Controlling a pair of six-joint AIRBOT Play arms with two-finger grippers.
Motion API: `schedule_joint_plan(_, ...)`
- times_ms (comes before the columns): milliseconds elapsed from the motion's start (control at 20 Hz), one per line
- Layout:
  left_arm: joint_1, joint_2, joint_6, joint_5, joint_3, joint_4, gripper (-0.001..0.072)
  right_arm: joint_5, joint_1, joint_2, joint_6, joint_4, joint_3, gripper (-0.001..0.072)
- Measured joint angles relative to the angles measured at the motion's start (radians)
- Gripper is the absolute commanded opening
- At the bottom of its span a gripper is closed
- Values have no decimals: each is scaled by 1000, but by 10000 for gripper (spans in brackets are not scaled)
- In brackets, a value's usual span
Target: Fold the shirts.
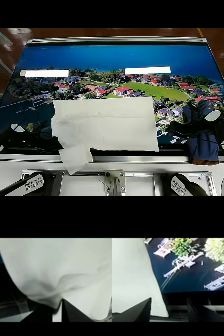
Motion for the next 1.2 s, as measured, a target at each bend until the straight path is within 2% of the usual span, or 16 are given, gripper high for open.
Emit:
schedule_joint_plan(50,-5,-2,2,1,-4,-5,39,0,0,0,1,0,0,571)
schedule_joint_plan(100,-7,-3,3,0,-6,-8,39,2,0,0,1,0,-3,666)
schedule_joint_plan(150,-9,-5,4,-3,-8,-11,39,8,0,0,1,0,-10,673)
schedule_joint_plan(650,-14,-4,21,-55,-12,-24,39,109,0,-109,-71,92,-140,667)
schedule_joint_plan(750,-14,-4,24,-57,-12,-26,39,105,8,-138,-75,119,-146,618)
schedule_joint_plan(1050,-14,-4,31,-60,-12,-28,39,32,114,-166,-30,161,-151,612)
schedule_joint_plan(1100,-14,-4,31,-59,-13,-28,39,21,125,-167,-20,166,-151,500)
schedule_joint_plan(1200,-14,-4,32,-51,-13,-28,40,-20,139,-171,-12,156,-152,139)
